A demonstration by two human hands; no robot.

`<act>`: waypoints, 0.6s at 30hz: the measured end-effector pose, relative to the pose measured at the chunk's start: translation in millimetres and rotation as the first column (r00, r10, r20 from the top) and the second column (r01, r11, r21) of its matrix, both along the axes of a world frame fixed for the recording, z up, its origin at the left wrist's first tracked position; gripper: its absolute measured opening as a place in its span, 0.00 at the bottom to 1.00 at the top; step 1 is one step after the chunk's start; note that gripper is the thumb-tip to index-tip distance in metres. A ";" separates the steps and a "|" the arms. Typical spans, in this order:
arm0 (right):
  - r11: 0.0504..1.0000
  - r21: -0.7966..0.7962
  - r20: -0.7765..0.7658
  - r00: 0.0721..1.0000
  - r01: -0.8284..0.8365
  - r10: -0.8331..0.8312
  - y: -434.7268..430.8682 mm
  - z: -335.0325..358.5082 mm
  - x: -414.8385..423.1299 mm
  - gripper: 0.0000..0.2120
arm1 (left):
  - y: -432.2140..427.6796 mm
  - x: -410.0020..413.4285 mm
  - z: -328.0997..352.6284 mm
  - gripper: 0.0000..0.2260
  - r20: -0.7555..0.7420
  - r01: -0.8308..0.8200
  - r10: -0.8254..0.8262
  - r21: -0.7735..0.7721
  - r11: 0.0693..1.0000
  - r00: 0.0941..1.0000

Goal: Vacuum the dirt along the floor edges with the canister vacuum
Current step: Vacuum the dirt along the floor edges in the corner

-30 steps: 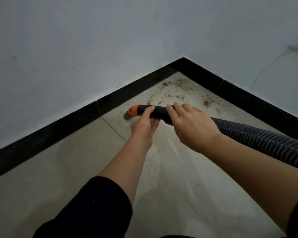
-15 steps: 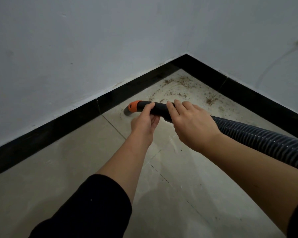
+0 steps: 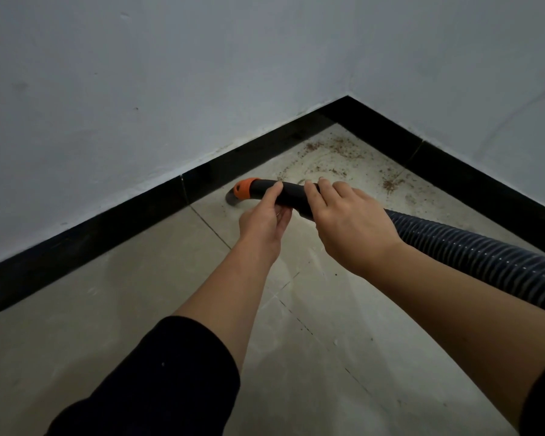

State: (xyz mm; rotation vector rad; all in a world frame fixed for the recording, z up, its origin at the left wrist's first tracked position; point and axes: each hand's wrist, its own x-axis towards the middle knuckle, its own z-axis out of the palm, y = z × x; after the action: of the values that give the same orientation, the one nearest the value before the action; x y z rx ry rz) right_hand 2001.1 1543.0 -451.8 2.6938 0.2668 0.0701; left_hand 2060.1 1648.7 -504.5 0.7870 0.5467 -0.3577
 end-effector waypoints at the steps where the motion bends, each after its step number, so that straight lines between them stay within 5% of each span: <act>1: 1.000 -0.001 -0.001 1.000 0.001 -0.001 0.6 0.8 0.1 0.33 | 0.8 0.0 0.3 0.06 0.000 -0.003 0.003 -0.003 1.000 1.000; 18: 0.998 0.028 -0.002 0.998 -0.056 0.056 12.0 5.6 -2.3 0.31 | 13.4 -3.6 3.6 0.08 -0.038 -0.021 0.021 0.009 1.000 0.999</act>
State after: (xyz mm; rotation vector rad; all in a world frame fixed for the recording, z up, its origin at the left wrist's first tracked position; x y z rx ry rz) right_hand 1998.9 1555.1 -446.2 2.7146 0.3446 0.0881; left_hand 2056.5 1662.1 -500.9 0.7838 0.5919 -0.3515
